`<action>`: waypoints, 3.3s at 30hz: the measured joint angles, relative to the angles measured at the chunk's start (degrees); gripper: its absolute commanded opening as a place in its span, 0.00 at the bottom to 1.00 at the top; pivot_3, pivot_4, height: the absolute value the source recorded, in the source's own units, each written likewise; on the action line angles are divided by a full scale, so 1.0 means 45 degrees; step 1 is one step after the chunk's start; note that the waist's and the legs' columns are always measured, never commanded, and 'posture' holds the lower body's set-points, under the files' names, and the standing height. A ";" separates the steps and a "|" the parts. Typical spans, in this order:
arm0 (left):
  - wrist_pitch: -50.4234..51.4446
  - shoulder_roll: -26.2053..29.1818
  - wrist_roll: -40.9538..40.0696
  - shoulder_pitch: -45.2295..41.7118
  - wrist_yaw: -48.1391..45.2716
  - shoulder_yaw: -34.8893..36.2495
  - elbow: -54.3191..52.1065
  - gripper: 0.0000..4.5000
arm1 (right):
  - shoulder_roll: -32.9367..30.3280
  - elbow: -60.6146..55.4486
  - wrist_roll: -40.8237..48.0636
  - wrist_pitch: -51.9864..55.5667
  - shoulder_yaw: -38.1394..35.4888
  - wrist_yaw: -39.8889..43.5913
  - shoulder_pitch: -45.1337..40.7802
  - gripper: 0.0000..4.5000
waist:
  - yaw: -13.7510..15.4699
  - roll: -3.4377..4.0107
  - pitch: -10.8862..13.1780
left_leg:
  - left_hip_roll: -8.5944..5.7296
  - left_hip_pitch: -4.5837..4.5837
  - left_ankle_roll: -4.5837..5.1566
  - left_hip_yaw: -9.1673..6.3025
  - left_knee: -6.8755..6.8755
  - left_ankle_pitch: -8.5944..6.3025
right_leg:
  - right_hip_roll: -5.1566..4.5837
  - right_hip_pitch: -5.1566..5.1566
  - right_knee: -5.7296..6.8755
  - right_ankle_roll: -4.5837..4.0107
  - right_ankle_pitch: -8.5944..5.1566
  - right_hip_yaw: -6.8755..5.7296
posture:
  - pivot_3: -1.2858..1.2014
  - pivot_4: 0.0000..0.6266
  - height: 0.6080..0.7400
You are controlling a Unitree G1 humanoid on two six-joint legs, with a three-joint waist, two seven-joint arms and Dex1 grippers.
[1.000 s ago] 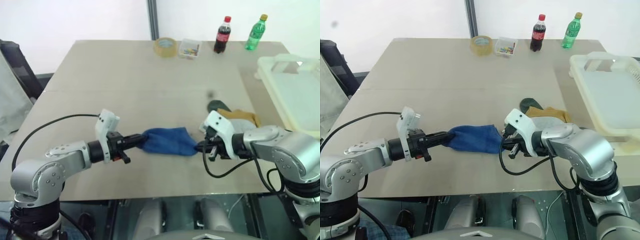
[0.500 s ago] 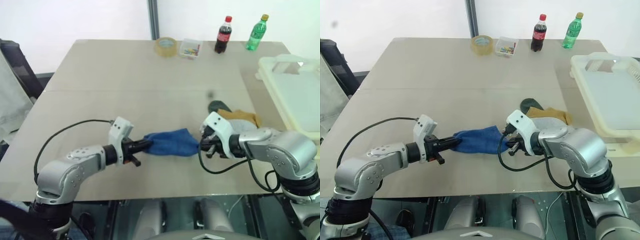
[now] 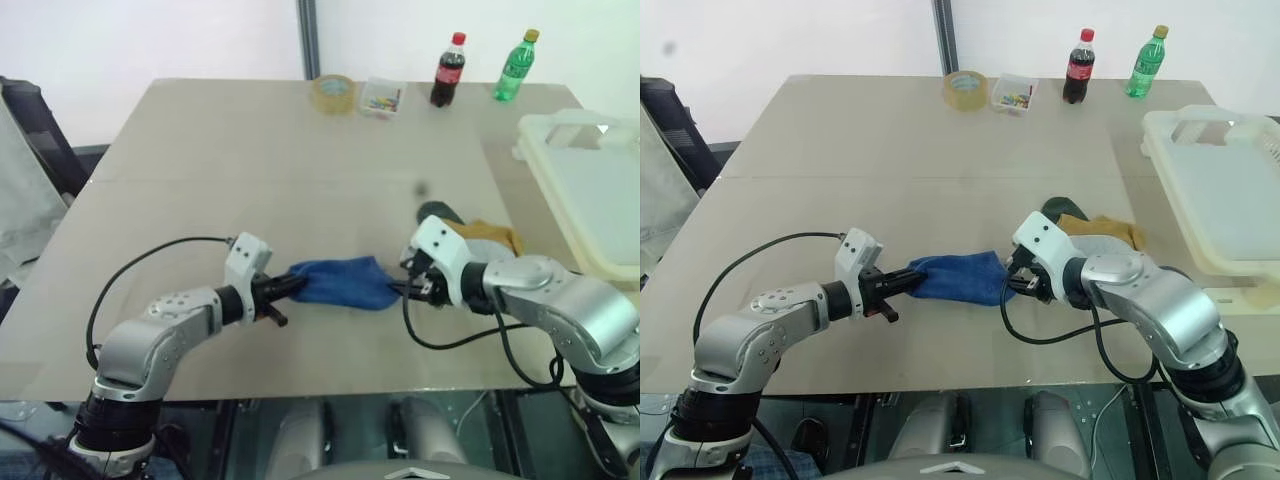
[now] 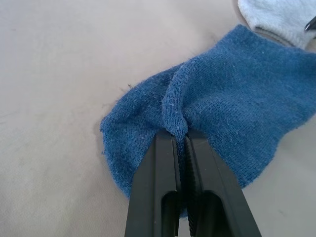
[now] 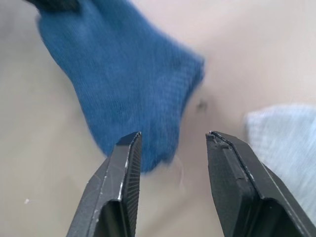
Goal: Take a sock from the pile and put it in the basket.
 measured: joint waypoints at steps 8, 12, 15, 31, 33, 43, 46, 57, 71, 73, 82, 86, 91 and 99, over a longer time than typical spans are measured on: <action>-0.0285 -0.0212 0.0110 -0.0005 -0.0087 -0.0189 -0.0033 0.88 | 0.1178 0.1347 -0.3966 -0.7320 0.3289 -0.0542 0.1680 0.49 | -0.0017 -0.0010 -0.0003 | 0.0010 0.0019 -0.0008 0.0010 0.0005 0.0005 | 0.0011 0.0006 0.0010 0.0003 -0.0001 -0.0015 | 0.52 0.24 0.96; -0.0230 -0.0164 0.0098 0.0002 -0.0127 -0.0226 -0.0170 0.99 | 0.2544 0.3009 -0.4809 -0.8633 0.3348 -0.1014 0.1798 0.49 | -0.0026 -0.0008 -0.0005 | 0.0015 0.0031 -0.0015 0.0015 0.0015 0.0009 | 0.0015 0.0011 0.0020 0.0001 0.0000 -0.0012 | 0.52 0.24 0.96; -0.0179 -0.0046 0.0081 0.0043 -0.0134 -0.0184 -0.0225 0.99 | 0.3133 0.4200 -0.5476 -0.9285 0.3588 -0.1161 0.1741 0.49 | -0.0034 -0.0009 -0.0007 | 0.0024 0.0031 -0.0057 0.0015 0.0011 0.0033 | 0.0024 0.0009 0.0020 -0.0002 -0.0001 -0.0010 | 0.52 0.24 0.96; 0.1956 -0.0087 -0.2089 -0.0642 0.0488 0.2633 0.0432 0.99 | 0.3368 0.5537 -0.7097 -0.9813 0.3832 -0.0467 0.1602 0.49 | -0.0013 -0.0045 -0.0036 | 0.0019 0.0050 -0.0057 0.0007 0.0012 0.0033 | 0.0011 0.0036 0.0019 -0.0001 0.0000 -0.0015 | 0.52 0.24 0.96; 0.2267 -0.0155 -0.2177 -0.0744 0.0587 0.2607 0.0695 0.99 | 0.3402 0.5585 -0.7257 -0.9844 0.3867 -0.0376 0.1532 0.49 | -0.0026 -0.0042 -0.0039 | 0.0018 0.0054 -0.0059 0.0010 0.0012 0.0034 | 0.0012 0.0038 0.0021 -0.0001 0.0001 -0.0013 | 0.52 0.24 0.96; 0.1192 -0.0270 -0.1233 -0.1703 -0.0219 0.1009 0.2648 0.99 | 0.3556 0.5762 -0.7792 -0.9886 0.3927 -0.0229 0.1452 0.49 | -0.0015 -0.0034 -0.0071 | 0.0018 0.0113 -0.0035 0.0022 0.0008 0.0020 | 0.0011 0.0072 0.0029 -0.0008 -0.0001 -0.0005 | 0.52 0.24 0.96; 0.1380 -0.0065 -0.1298 -0.1918 -0.0714 0.0922 0.3006 0.99 | 0.3606 0.5842 -0.7920 -0.9934 0.3951 -0.0161 0.1417 0.49 | -0.0031 -0.0033 -0.0070 | 0.0020 0.0155 -0.0028 0.0027 -0.0002 0.0015 | 0.0009 0.0106 0.0026 -0.0009 -0.0002 -0.0001 | 0.52 0.24 0.96; 0.5283 -0.1321 -0.4712 -0.3505 -0.1547 0.2363 0.5352 0.99 | 0.3652 0.6142 -0.8399 -1.0363 0.3987 0.0153 0.1267 0.49 | -0.0048 -0.0046 -0.0063 | 0.0008 0.0219 -0.0020 0.0018 -0.0008 0.0010 | -0.0046 0.0180 0.0024 -0.0004 -0.0003 -0.0028 | 0.52 0.24 0.96; 0.7340 -0.1904 -0.7117 -0.4022 -0.0840 0.4310 0.5915 0.99 | 0.3709 0.6254 -0.8980 -1.0628 0.4041 0.0233 0.1206 0.49 | -0.0061 -0.0048 -0.0063 | 0.0008 0.0220 -0.0048 0.0008 -0.0011 0.0023 | -0.0088 0.0188 0.0020 -0.0006 -0.0003 0.0003 | 0.52 0.24 0.96; 0.7441 -0.2119 -0.7298 -0.3977 -0.0612 0.4386 0.5861 0.99 | 0.3743 0.6279 -0.9064 -1.0644 0.4043 0.0214 0.1192 0.49 | -0.0058 -0.0048 -0.0063 | 0.0007 0.0221 -0.0054 0.0007 -0.0011 0.0026 | -0.0093 0.0189 0.0020 -0.0008 -0.0003 0.0005 | 0.52 0.24 0.96; 0.7377 -0.2911 -0.7529 -0.3983 0.0296 0.4492 0.5857 0.99 | 0.2800 0.4442 -0.8680 -0.7632 0.3041 0.1502 0.1093 0.49 | 0.0033 -0.0054 -0.0041 | -0.0029 0.0179 -0.0063 -0.0016 -0.0014 0.0030 | -0.0165 0.0183 -0.0007 -0.0037 -0.0018 -0.0039 | 0.52 0.24 0.96; 0.7008 -0.3441 -0.7487 -0.4124 0.0582 0.4483 0.5959 0.99 | 0.1258 0.2852 -0.7688 -0.4926 0.2300 0.3069 0.0788 0.49 | 0.0049 -0.0051 -0.0036 | -0.0040 0.0090 -0.0057 -0.0023 -0.0019 0.0028 | -0.0184 0.0104 -0.0023 -0.0040 -0.0019 -0.0046 | 0.52 0.24 0.96; 0.6750 -0.4179 -0.7478 -0.4425 0.0840 0.4129 0.6216 0.99 | 0.0634 0.1502 -0.5733 -0.1937 0.0788 0.4277 0.0048 0.49 | 0.0009 -0.0054 -0.0024 | -0.0039 -0.0013 -0.0057 -0.0040 -0.0023 0.0031 | -0.0164 0.0008 -0.0018 -0.0010 0.0001 -0.0066 | 0.52 0.24 0.96; 0.6478 -0.4539 -0.7420 -0.4653 0.0975 0.3925 0.6396 0.99 | -0.0564 0.0890 -0.4321 -0.0836 -0.0329 0.4128 0.0042 0.49 | 0.0013 -0.0067 0.0001 | -0.0047 -0.0020 0.0006 -0.0035 -0.0026 -0.0005 | -0.0150 0.0014 -0.0043 -0.0006 -0.0003 -0.0070 | 0.52 0.24 0.96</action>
